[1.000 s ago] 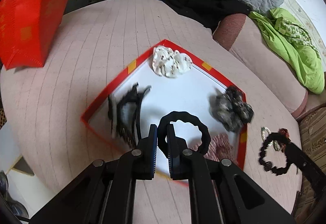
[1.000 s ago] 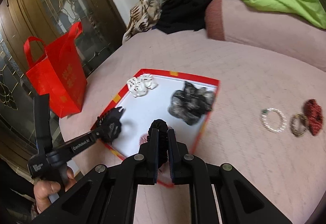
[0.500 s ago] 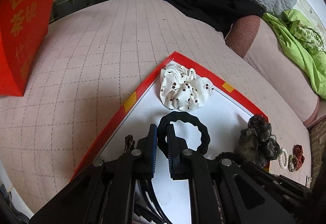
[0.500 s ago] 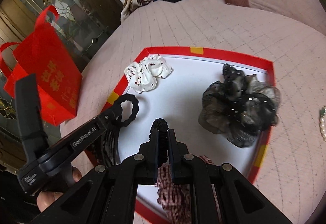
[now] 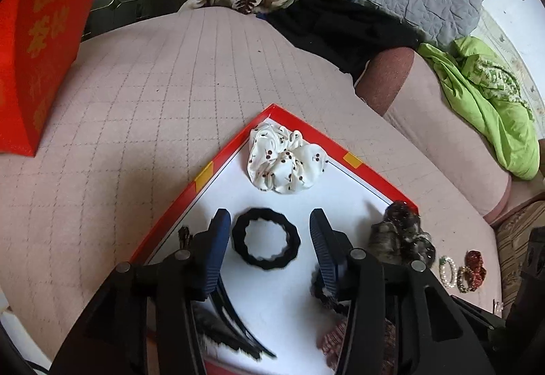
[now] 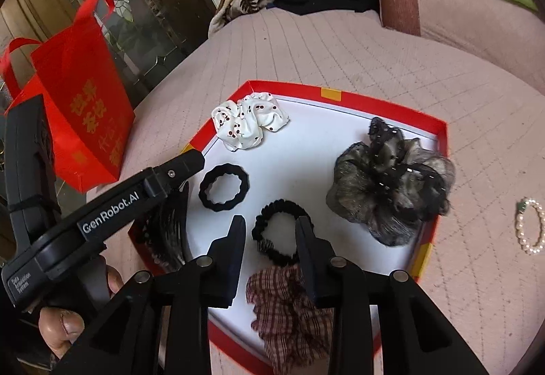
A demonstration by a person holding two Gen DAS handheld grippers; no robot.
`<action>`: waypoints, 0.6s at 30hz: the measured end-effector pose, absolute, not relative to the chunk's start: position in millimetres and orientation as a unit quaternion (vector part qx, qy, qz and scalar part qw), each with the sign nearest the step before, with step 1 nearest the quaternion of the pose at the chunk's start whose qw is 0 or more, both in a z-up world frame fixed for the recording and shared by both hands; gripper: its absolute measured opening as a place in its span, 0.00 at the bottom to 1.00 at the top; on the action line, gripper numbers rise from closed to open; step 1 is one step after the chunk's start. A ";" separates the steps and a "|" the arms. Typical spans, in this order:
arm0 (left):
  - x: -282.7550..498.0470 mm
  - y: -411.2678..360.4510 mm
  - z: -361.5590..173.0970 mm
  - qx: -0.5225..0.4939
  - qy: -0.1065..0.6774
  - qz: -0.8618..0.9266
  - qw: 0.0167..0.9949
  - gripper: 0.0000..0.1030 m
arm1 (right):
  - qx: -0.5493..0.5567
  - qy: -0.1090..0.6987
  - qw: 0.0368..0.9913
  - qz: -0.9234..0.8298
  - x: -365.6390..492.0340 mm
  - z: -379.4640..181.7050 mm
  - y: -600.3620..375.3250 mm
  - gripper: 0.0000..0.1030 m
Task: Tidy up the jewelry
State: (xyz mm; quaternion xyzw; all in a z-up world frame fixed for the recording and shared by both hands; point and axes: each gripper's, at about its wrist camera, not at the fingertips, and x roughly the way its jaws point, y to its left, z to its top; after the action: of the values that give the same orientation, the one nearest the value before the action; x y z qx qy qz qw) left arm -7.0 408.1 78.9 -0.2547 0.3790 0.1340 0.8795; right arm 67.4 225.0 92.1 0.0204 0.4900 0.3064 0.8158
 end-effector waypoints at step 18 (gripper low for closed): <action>-75.7 313.4 122.6 -0.194 0.395 0.134 0.888 0.53 | 0.041 0.473 0.851 0.225 -16.8 120.9 75.6 0.41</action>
State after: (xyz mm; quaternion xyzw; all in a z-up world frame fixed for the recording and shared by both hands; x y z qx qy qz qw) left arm -75.7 313.4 122.6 -0.1941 0.3955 0.1341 0.8877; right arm -16.8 75.6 120.9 0.0407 0.4725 0.2254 0.8510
